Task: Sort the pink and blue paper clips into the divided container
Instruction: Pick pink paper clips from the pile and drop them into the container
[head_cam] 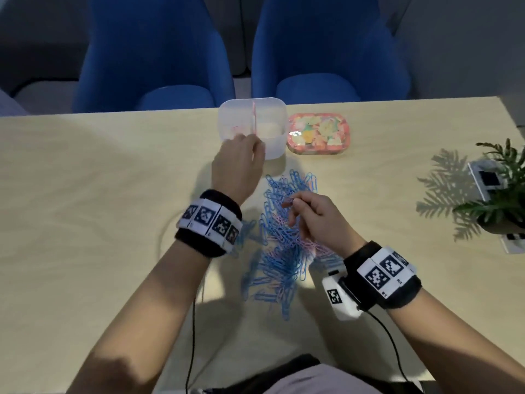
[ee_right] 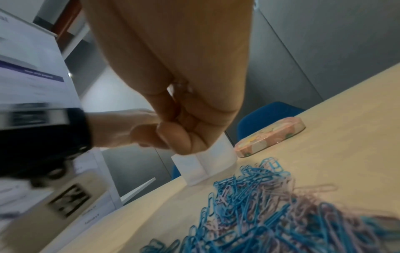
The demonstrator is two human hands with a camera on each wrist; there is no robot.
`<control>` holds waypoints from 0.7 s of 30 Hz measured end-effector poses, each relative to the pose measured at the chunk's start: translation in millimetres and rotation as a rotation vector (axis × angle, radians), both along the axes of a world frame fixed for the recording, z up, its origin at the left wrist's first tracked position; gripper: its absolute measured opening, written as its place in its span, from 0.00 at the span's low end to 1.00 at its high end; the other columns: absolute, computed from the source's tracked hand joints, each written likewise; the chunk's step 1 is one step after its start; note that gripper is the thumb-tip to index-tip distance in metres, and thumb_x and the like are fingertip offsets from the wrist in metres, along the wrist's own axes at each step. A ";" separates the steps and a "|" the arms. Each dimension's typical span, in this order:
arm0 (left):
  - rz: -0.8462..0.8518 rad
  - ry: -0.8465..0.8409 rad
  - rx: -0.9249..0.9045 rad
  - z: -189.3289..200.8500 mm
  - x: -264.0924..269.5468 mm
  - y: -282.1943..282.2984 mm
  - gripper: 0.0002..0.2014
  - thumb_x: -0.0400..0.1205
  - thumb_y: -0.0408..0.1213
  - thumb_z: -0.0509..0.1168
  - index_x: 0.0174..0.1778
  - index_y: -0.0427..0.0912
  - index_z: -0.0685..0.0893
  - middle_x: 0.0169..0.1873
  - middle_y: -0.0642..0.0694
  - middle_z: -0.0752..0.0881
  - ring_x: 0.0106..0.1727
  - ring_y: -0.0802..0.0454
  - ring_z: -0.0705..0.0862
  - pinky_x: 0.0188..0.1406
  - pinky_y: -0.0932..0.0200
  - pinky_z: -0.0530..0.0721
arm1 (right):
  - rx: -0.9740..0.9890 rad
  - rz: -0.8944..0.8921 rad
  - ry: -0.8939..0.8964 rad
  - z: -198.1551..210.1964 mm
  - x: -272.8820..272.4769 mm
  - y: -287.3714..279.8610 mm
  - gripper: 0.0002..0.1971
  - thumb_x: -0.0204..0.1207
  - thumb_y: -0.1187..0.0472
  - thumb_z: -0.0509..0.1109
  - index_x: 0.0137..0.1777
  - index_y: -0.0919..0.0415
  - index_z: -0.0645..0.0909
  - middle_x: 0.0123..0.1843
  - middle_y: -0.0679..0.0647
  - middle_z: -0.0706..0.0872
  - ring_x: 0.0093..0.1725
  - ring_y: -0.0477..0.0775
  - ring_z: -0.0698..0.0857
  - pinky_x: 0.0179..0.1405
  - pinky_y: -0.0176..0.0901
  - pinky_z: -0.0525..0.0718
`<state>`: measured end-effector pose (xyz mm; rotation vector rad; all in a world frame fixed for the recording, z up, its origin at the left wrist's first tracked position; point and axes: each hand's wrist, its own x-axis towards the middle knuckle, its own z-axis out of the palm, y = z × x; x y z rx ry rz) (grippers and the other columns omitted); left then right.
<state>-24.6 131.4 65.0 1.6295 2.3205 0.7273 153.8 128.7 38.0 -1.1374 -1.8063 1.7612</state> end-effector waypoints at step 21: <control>0.172 -1.209 0.179 -10.7 30.6 -79.8 0.11 0.81 0.28 0.63 0.56 0.44 0.84 0.35 0.43 0.84 0.31 0.60 0.84 0.32 0.72 0.82 | 0.346 0.148 -0.069 9.2 -3.3 -17.1 0.10 0.82 0.66 0.58 0.50 0.54 0.80 0.32 0.47 0.83 0.22 0.44 0.74 0.25 0.32 0.72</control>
